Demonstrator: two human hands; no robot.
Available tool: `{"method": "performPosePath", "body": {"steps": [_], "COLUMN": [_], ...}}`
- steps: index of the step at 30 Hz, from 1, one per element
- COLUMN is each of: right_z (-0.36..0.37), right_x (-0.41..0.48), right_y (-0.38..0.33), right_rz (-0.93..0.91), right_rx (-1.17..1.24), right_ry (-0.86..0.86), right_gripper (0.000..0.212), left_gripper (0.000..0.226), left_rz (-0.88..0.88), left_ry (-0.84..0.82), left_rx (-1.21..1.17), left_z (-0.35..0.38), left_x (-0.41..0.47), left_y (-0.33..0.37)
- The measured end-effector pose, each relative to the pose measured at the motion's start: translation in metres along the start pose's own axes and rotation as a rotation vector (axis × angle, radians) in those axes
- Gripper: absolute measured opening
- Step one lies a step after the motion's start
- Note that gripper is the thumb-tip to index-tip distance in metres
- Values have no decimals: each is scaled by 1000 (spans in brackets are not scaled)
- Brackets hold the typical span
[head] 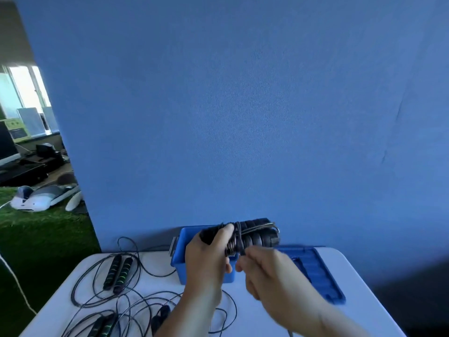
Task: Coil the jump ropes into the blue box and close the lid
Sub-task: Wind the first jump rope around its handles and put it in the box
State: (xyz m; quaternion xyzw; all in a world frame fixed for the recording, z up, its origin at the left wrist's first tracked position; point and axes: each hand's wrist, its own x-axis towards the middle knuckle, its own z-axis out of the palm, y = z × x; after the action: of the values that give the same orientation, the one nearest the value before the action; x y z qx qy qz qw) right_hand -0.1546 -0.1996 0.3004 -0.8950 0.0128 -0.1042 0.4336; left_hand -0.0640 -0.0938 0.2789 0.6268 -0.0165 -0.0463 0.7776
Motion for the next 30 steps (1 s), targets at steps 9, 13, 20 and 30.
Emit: {"method": "performPosePath", "body": {"steps": [9,13,20,30], "right_z": [37,35,10,-70], "right_x": [-14,-10,11,56], "right_y": [43,64,91,73], "right_rz": [-34,-21,12,98], "right_rx": [-30,-1,50,-165], "right_ry": [31,-8,-131,-314], "right_gripper": [21,21,30,19], "left_gripper": [21,19,15,15], "left_rz": [-117,-183,-195,-86], "left_ry": [54,23,-59,-242], "left_rx": [-89,-141,-134,70], "left_z": [4,6,3,-8], "left_x": [1,-3,-10,-22], "left_y": [-1,-4,4,13]}}
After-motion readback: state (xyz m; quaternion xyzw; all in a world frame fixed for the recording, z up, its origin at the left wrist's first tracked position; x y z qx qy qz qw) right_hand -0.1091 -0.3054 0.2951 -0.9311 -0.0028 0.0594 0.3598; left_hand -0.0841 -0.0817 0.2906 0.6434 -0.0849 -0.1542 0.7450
